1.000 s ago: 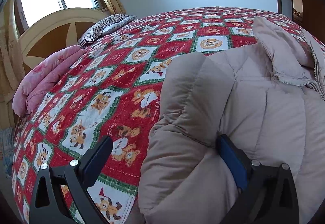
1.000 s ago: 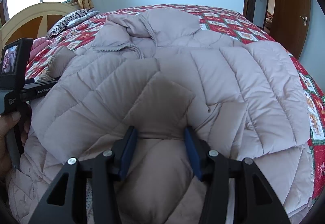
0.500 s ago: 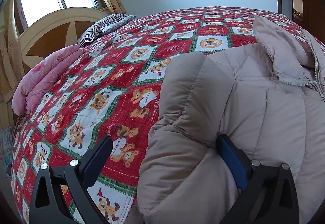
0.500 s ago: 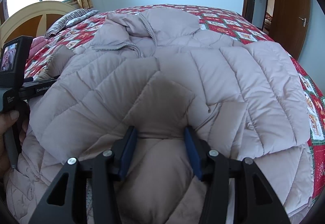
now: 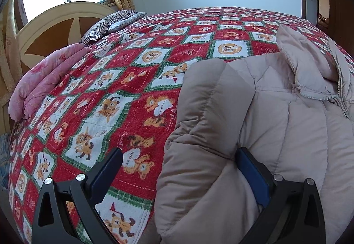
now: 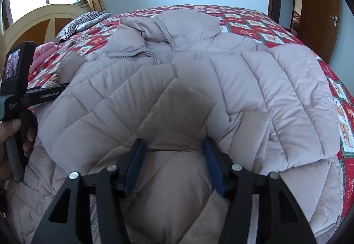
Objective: Fold large clothes
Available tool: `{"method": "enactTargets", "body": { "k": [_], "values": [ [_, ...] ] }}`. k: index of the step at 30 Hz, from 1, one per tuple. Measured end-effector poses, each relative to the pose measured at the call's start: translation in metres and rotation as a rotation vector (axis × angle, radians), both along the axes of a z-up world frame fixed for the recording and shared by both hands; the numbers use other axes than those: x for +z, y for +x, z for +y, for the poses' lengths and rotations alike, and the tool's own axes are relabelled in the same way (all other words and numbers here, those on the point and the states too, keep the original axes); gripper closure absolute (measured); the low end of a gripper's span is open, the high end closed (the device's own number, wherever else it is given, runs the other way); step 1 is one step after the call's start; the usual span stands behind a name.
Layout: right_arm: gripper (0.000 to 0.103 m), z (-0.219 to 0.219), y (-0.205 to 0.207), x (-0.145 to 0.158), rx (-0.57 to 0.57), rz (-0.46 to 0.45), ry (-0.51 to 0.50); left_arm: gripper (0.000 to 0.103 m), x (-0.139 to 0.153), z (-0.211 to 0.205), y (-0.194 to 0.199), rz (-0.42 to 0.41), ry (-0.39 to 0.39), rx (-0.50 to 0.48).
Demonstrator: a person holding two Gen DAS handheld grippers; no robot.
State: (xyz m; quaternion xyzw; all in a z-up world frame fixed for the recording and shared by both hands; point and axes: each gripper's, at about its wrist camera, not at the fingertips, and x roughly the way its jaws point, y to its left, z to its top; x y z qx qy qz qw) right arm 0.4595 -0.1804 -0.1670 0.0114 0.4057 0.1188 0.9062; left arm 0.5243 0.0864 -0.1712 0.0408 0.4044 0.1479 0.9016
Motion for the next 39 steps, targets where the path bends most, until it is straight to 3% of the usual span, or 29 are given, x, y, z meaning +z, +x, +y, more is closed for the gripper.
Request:
{"method": "enactTargets", "body": {
  "k": [4, 11, 20, 22, 23, 24, 25, 28, 31, 36, 39],
  "values": [
    [0.032, -0.005, -0.004, 0.003, 0.044, 0.006, 0.046, 0.001, 0.042, 0.002, -0.006, -0.095, -0.057, -0.019],
    [0.023, 0.001, -0.007, 0.016, 0.108, 0.041, 0.022, 0.001, 0.093, -0.043, 0.046, -0.148, 0.010, -0.168],
    [0.022, -0.039, 0.007, 0.056, 0.079, 0.015, 0.077, 0.002, 0.041, -0.089, 0.156, 0.018, -0.003, -0.243],
    [0.022, -0.049, 0.019, 0.061, 0.046, 0.004, 0.072, 0.027, 0.034, -0.094, 0.162, 0.026, -0.020, -0.270],
    [0.022, -0.055, 0.027, 0.062, 0.030, 0.005, 0.071, 0.066, 0.030, -0.097, 0.164, 0.043, -0.041, -0.304],
    [0.022, -0.059, 0.037, 0.064, 0.010, 0.009, 0.070, 0.096, 0.028, -0.099, 0.166, 0.063, -0.071, -0.337],
    [0.022, -0.064, 0.048, 0.065, -0.012, 0.013, 0.076, 0.098, 0.029, -0.100, 0.164, 0.065, -0.094, -0.360],
    [0.022, -0.076, 0.082, 0.073, -0.079, 0.020, 0.134, 0.100, 0.040, -0.105, 0.149, -0.009, -0.047, -0.380],
    [0.022, -0.077, 0.115, 0.085, -0.133, 0.013, 0.167, 0.101, 0.052, -0.097, 0.132, -0.058, -0.078, -0.383],
    [0.021, -0.038, 0.177, 0.103, -0.119, 0.021, 0.106, 0.101, 0.050, -0.099, 0.125, -0.079, -0.019, -0.412],
    [0.013, -0.008, 0.209, 0.106, -0.105, 0.048, 0.080, 0.101, 0.047, -0.096, 0.123, -0.085, -0.026, -0.408]
  ]
}}
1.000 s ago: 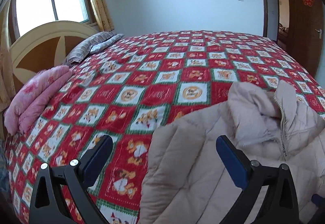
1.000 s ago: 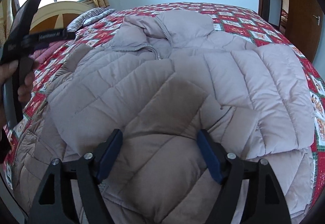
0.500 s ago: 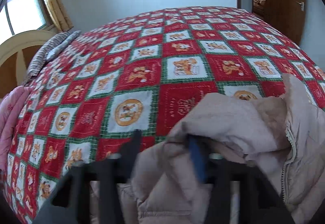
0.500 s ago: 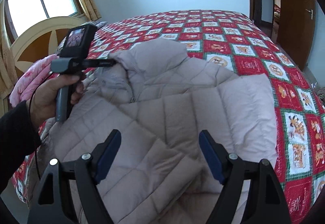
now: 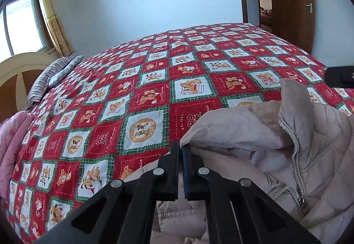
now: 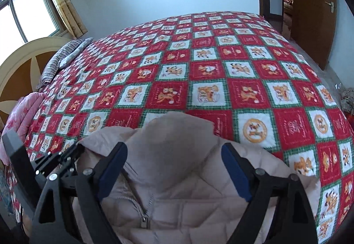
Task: Fold large clothes
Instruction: 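Grasp the jacket hem with the left tool while the right tool grasps the hem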
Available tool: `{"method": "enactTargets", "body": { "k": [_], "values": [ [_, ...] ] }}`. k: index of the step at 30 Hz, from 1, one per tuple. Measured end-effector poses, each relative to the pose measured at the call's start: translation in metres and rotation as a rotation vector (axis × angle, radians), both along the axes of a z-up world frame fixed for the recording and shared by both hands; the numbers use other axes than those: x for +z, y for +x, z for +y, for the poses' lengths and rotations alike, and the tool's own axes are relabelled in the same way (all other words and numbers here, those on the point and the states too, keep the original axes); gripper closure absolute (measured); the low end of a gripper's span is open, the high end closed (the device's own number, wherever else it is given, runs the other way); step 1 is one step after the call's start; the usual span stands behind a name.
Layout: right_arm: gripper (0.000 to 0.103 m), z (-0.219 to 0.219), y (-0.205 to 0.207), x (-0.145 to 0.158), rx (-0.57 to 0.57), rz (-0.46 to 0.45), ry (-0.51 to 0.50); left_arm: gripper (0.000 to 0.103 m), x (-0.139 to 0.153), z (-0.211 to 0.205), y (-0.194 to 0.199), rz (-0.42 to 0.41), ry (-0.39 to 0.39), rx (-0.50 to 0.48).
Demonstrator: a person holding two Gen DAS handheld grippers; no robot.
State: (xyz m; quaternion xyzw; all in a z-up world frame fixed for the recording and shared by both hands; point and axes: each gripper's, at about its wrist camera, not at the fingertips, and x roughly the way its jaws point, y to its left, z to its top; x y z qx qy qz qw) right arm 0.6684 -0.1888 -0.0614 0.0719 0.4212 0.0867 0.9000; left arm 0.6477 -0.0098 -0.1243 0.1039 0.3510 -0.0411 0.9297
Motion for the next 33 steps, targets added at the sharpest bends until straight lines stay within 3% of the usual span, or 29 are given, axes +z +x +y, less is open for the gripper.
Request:
{"method": "enactTargets", "body": {
  "k": [4, 6, 8, 10, 11, 14, 18, 23, 24, 26, 33],
  "values": [
    [0.013, 0.031, 0.032, -0.013, 0.014, 0.040, -0.157, 0.101, 0.002, 0.009, -0.009, -0.007, -0.032, 0.000],
    [0.020, 0.033, 0.040, -0.022, 0.023, 0.065, -0.191, 0.101, 0.002, 0.012, -0.011, -0.004, -0.034, -0.002],
    [0.061, 0.027, 0.040, -0.030, 0.038, 0.119, -0.208, 0.101, 0.002, 0.016, -0.011, 0.000, -0.046, -0.001],
    [0.073, 0.017, 0.033, -0.033, 0.037, 0.134, -0.243, 0.101, 0.002, 0.018, -0.011, 0.002, -0.055, -0.001],
    [0.085, 0.010, 0.028, -0.034, 0.035, 0.135, -0.273, 0.101, 0.002, 0.018, -0.012, 0.002, -0.057, 0.001],
    [0.091, -0.018, 0.012, -0.038, 0.011, 0.150, -0.298, 0.101, 0.001, 0.019, -0.018, -0.001, -0.061, 0.005],
    [0.091, -0.058, -0.001, -0.059, -0.026, 0.212, -0.297, 0.102, -0.002, 0.028, -0.026, 0.012, -0.078, 0.025],
    [0.091, -0.068, -0.016, -0.079, -0.010, 0.254, -0.304, 0.102, -0.013, 0.034, -0.030, 0.035, -0.078, 0.033],
    [0.087, -0.068, -0.020, -0.077, -0.005, 0.235, -0.314, 0.102, -0.016, 0.034, -0.030, 0.037, -0.071, 0.032],
    [0.042, -0.066, -0.026, -0.069, -0.026, 0.187, -0.366, 0.102, -0.017, 0.033, -0.030, 0.036, -0.070, 0.028],
    [0.036, -0.041, -0.031, -0.020, 0.011, -0.004, -0.388, 0.102, -0.019, 0.032, -0.029, 0.038, -0.068, 0.028]
  ]
}}
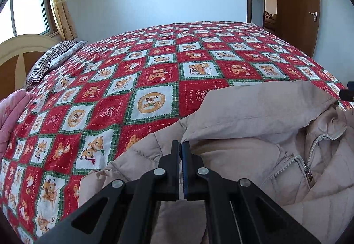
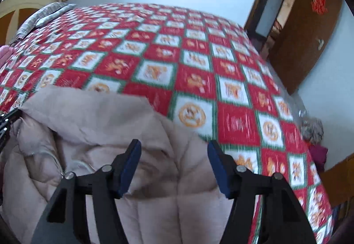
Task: Fold large clothes
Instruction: 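Grasp the jacket hem with the left tool while the right tool grasps the hem, then lift the hem with both tools and fold it over toward the collar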
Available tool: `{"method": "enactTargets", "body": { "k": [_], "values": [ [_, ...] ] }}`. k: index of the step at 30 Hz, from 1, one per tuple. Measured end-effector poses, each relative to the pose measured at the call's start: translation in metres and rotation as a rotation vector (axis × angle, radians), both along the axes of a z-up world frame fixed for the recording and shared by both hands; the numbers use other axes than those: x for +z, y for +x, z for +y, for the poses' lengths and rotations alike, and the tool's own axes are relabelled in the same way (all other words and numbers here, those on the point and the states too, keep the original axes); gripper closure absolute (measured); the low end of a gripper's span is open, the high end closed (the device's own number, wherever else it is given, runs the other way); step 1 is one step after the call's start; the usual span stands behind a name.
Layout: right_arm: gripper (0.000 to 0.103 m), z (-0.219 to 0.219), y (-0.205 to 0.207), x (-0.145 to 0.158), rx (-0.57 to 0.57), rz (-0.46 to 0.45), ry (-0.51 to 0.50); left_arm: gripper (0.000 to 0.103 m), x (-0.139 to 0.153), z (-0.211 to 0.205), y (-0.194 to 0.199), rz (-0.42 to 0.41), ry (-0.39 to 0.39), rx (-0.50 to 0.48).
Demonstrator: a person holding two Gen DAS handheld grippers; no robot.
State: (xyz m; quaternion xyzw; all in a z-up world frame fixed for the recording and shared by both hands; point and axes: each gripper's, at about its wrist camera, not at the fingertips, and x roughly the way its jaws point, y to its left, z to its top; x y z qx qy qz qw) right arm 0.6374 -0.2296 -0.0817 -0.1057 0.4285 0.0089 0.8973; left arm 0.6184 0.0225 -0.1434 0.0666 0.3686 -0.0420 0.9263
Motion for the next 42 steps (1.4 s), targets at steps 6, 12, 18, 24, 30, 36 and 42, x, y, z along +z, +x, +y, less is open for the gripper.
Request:
{"method": "enactTargets", "body": {
  "k": [6, 12, 18, 24, 30, 36, 42],
  "values": [
    [0.016, 0.043, 0.031, -0.042, 0.135, 0.116, -0.156, 0.102, 0.001, 0.003, 0.000, -0.004, -0.017, 0.011],
    [0.095, 0.026, 0.029, -0.042, 0.106, 0.096, -0.094, 0.103, 0.017, 0.003, -0.019, -0.058, -0.012, -0.017],
    [0.098, 0.019, -0.005, -0.025, 0.141, 0.006, -0.095, 0.102, 0.009, 0.005, -0.031, -0.049, 0.021, -0.027],
    [0.099, 0.016, -0.017, -0.047, 0.132, 0.018, -0.116, 0.102, 0.021, 0.012, -0.058, -0.065, -0.027, -0.036],
    [0.099, 0.014, -0.021, -0.052, 0.128, 0.014, -0.111, 0.099, 0.066, 0.008, -0.049, -0.146, -0.089, -0.013],
    [0.100, 0.008, -0.032, -0.058, 0.114, 0.015, -0.123, 0.020, 0.067, -0.007, 0.010, -0.131, -0.175, 0.092],
    [0.100, 0.005, -0.033, -0.070, 0.123, 0.034, -0.141, 0.020, 0.044, -0.054, 0.039, -0.099, -0.059, 0.049]
  ]
}}
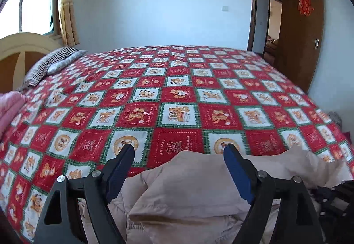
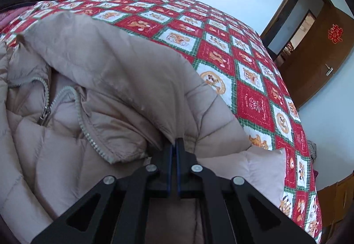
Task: Fold large clothes
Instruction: 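Lift the hem with both tools and fold it over toward the collar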
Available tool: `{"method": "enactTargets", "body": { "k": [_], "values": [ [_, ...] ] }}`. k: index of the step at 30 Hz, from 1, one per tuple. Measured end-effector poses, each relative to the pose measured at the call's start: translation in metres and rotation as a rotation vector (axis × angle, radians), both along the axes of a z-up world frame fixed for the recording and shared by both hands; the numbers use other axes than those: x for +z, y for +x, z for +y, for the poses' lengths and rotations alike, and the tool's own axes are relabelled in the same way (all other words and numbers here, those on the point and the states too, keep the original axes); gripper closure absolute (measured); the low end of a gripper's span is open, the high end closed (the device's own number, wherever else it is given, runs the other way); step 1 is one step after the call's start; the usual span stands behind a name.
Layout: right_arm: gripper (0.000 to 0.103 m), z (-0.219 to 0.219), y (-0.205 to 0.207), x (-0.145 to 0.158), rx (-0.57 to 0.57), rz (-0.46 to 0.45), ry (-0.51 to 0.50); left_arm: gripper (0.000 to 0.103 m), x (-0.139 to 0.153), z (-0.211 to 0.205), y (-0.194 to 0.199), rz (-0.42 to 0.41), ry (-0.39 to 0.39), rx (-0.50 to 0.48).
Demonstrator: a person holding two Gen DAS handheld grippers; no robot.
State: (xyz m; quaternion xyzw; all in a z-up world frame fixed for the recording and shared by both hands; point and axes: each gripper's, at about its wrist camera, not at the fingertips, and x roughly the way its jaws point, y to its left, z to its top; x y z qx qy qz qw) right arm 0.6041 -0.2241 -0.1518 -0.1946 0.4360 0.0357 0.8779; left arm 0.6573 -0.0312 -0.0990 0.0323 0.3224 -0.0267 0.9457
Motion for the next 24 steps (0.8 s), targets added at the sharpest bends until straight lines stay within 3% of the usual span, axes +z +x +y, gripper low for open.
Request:
{"method": "enactTargets", "body": {
  "k": [2, 4, 9, 12, 14, 15, 17, 18, 20, 22, 24],
  "values": [
    [0.100, -0.002, -0.002, -0.001, -0.001, 0.005, 0.005, 0.020, -0.028, -0.007, 0.017, 0.126, 0.169, 0.076],
    [0.100, -0.006, -0.004, -0.001, -0.006, 0.010, 0.018, 0.020, -0.048, -0.002, 0.015, 0.202, 0.188, 0.082],
    [0.100, -0.018, -0.015, 0.023, -0.032, -0.022, 0.126, 0.019, -0.059, -0.002, -0.005, 0.179, 0.249, 0.081],
    [0.099, -0.013, -0.027, 0.060, -0.036, -0.120, 0.206, 0.019, -0.061, -0.001, -0.004, 0.177, 0.247, 0.087],
    [0.092, -0.003, -0.023, 0.083, -0.037, -0.176, 0.237, 0.019, -0.060, -0.003, -0.004, 0.173, 0.256, 0.091],
    [0.087, 0.003, -0.015, 0.089, -0.036, -0.180, 0.244, 0.019, -0.056, -0.004, -0.004, 0.165, 0.253, 0.095],
    [0.062, 0.013, 0.010, 0.091, -0.031, -0.154, 0.286, 0.019, -0.039, -0.001, -0.011, 0.133, 0.191, 0.108],
    [0.059, 0.016, 0.022, 0.090, -0.033, -0.138, 0.320, 0.019, -0.026, 0.002, -0.016, 0.102, 0.138, 0.113],
    [0.059, 0.020, 0.048, 0.082, -0.034, -0.085, 0.386, 0.019, -0.006, 0.004, -0.021, 0.043, 0.061, 0.106],
    [0.059, 0.021, 0.063, 0.073, -0.047, -0.064, 0.382, 0.019, 0.004, 0.000, -0.020, 0.025, -0.005, 0.060],
    [0.073, 0.022, 0.073, 0.055, -0.071, -0.009, 0.380, 0.019, -0.005, -0.005, -0.007, 0.074, -0.026, 0.023]
  ]
}}
